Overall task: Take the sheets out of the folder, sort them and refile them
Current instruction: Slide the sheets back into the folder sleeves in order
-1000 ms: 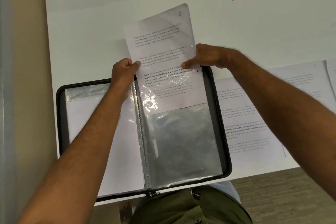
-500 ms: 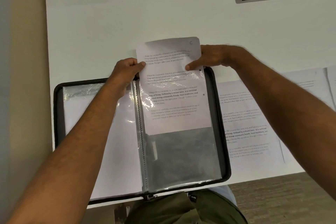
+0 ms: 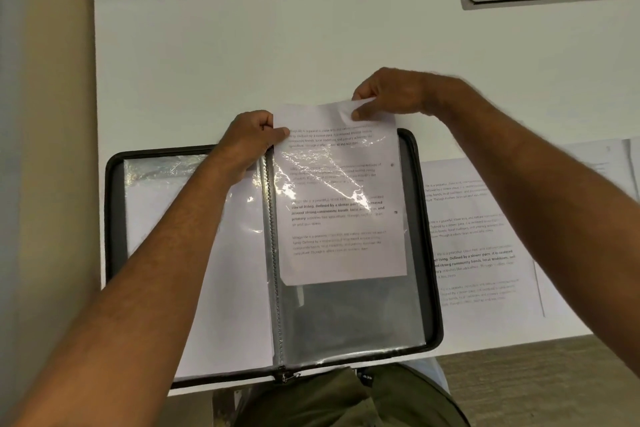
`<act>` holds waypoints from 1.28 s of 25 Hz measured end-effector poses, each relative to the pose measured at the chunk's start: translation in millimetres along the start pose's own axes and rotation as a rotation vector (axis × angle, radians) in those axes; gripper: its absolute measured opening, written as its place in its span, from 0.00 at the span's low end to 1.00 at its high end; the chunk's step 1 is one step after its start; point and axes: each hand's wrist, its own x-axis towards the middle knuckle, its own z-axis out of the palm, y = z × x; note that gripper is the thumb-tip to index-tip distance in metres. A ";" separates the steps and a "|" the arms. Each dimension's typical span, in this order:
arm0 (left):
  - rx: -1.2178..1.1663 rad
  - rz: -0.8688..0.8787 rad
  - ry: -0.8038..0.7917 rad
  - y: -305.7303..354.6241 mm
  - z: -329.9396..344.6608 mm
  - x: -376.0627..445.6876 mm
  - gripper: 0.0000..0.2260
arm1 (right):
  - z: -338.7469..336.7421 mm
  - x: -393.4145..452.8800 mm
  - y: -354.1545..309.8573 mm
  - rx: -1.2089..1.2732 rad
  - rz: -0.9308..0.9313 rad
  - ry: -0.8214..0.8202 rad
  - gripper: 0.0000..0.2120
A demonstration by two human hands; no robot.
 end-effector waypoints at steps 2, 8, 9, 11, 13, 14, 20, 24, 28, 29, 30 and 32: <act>-0.031 0.028 0.002 -0.3 0.9 -0.5 0.06 | 2.2 0.2 -5.4 -0.065 0.019 -0.087 0.06; 0.030 0.128 -0.072 -4.3 0.6 -5.2 0.02 | 15.1 8.9 -27.4 -0.357 0.066 -0.247 0.04; 0.042 0.142 -0.091 -4.5 0.8 -6.7 0.03 | 17.2 9.1 -31.0 -0.403 0.071 -0.261 0.05; 0.074 0.179 -0.125 -4.1 2.1 -9.7 0.03 | 21.1 8.1 -36.6 -0.487 0.079 -0.285 0.06; 0.132 0.206 -0.151 -3.1 4.1 -11.4 0.03 | 24.7 6.8 -39.8 -0.546 0.088 -0.294 0.08; 0.180 0.226 -0.166 -2.6 4.5 -11.8 0.03 | 26.3 6.4 -40.5 -0.563 0.102 -0.295 0.10; 0.306 0.270 -0.192 -1.4 2.9 -12.1 0.05 | 36.5 3.0 -43.4 -0.636 0.131 -0.331 0.21; 0.317 0.284 -0.185 -4.3 3.2 -11.1 0.07 | 45.0 0.8 -43.8 -0.680 0.119 -0.368 0.20; 0.305 0.270 -0.175 -4.8 2.6 -10.5 0.07 | 50.0 -3.0 -44.9 -0.732 0.092 -0.357 0.17; 0.305 0.272 -0.169 -4.2 3.0 -11.5 0.07 | 50.8 -5.2 -46.9 -0.744 0.090 -0.361 0.16; 0.307 0.277 -0.166 -3.8 3.5 -12.5 0.08 | 52.0 -6.8 -48.1 -0.759 0.087 -0.362 0.15; 0.302 0.277 -0.164 -2.1 4.2 -14.9 0.08 | 55.8 -8.3 -49.2 -0.780 0.079 -0.361 0.12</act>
